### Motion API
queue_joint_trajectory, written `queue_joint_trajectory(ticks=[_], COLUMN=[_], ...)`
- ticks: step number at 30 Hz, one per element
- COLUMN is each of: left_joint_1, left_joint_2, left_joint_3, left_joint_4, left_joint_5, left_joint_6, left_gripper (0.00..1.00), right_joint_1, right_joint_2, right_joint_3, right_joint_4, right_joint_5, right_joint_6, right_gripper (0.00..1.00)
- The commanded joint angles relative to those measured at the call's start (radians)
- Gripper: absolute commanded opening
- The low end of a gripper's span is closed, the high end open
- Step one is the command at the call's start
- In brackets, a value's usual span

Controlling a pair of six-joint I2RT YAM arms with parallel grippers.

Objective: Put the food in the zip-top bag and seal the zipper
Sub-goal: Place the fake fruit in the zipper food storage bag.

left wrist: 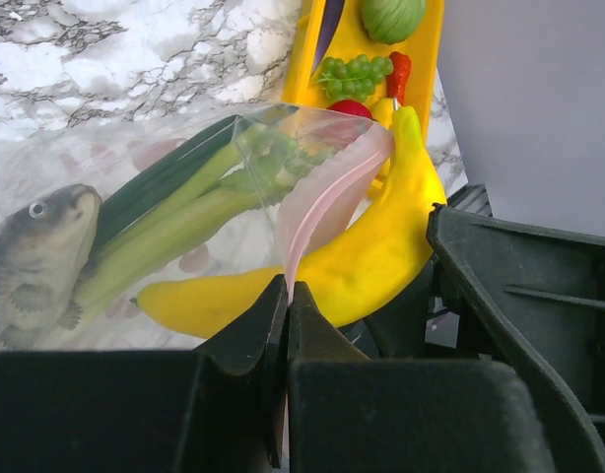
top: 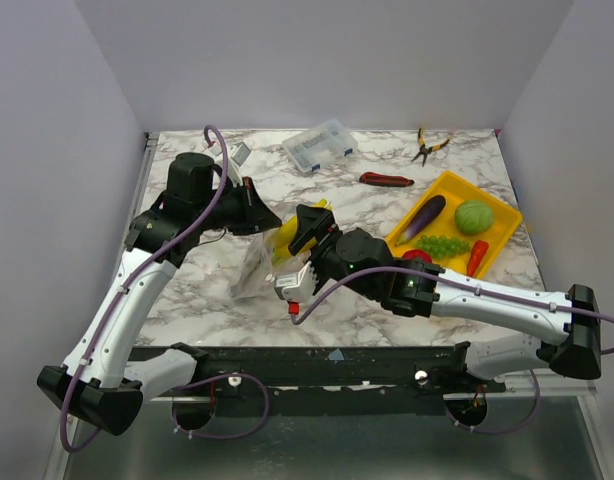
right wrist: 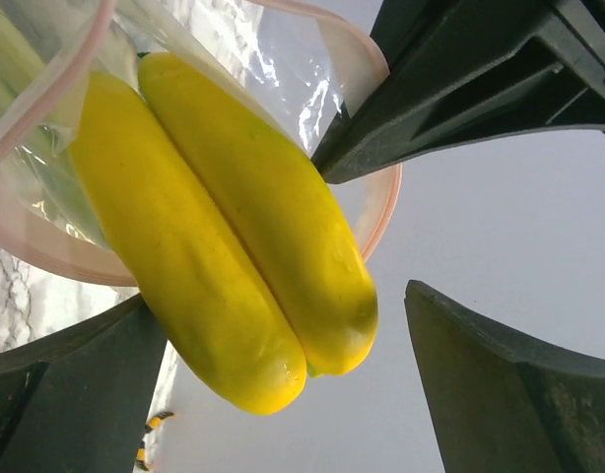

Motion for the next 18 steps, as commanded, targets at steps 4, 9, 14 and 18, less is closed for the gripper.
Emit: queue_joint_trajectory(ticks=[4,9,14,18], left_joint_1=[-0.006,-0.001,0.005,0.015], left_joint_2=[-0.016,-0.016,-0.037,-0.067], left_joint_3=[-0.002,0.013,0.023,0.009], left_joint_4=[0.034,0.039,0.033,0.036], left_joint_5=[-0.026,0.021,0.042,-0.015], left_joint_6=[-0.01,-0.012,-0.026,-0.039], left_gripper=[0.0,0.0,0.0,0.0], right_joint_1=[0.009,-0.002,-0.002,-0.002], right_joint_2=[-0.078,-0.095,-0.073,-0.065], right_joint_3=[-0.02,0.013,0.168,0.251], right_joint_4=[-0.002,-0.114,-0.341,-0.391], right_joint_5=[-0.02,-0.026,-0.084,-0.106], right_joint_6=[0.061,0.088,0.258,0.441], right_gripper=[1.0,1.0,1.0,1.0])
